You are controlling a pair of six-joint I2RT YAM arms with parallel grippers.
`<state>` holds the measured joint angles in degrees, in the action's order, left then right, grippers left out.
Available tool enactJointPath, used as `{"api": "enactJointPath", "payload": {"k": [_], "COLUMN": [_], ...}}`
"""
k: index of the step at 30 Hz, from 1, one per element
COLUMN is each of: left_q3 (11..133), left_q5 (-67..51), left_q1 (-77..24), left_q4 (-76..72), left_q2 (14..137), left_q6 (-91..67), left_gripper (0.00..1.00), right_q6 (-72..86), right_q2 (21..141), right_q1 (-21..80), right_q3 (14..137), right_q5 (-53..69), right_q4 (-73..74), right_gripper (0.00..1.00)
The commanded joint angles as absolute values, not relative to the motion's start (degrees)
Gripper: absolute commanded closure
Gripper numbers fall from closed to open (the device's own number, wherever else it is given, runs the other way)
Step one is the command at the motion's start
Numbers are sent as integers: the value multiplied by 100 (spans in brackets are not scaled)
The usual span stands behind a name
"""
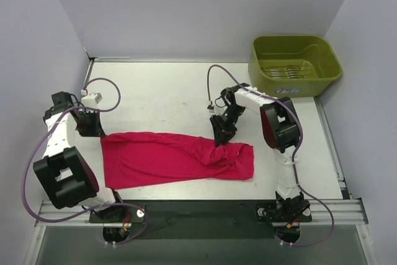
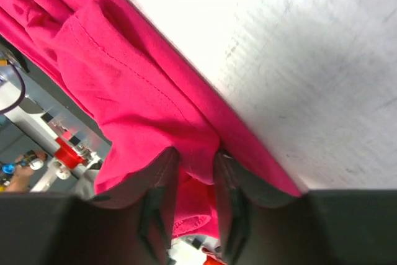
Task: Roll the t-shirts
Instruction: Flatten out the T-shirt at the center of the board.
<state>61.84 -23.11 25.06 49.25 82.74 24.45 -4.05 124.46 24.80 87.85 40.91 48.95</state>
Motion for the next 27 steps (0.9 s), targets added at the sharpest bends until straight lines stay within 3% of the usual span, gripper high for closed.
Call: {"api": "enactJointPath", "payload": {"k": [1, 4, 13, 27], "left_q3": [6188, 6249, 7311, 9245], "left_q5": [-2268, -2268, -2715, -3225], "left_q1": [2487, 2487, 2479, 2487], "left_q4": [5019, 5001, 4817, 3938], "left_q2": [8069, 8042, 8068, 7770], "left_q6": [2505, 2505, 2093, 414], "left_gripper": [100, 100, 100, 100], "right_q6": [-404, -545, -1281, -4315], "right_q2": [12472, 12349, 11673, 9924], "right_q1": [2505, 2505, 1943, 1758], "right_q3": [9228, 9754, 11494, 11208], "right_q5": [4140, 4043, 3919, 3429], "right_q4": [5071, 5045, 5203, 4599], "right_gripper": [81, 91, 97, 100]}}
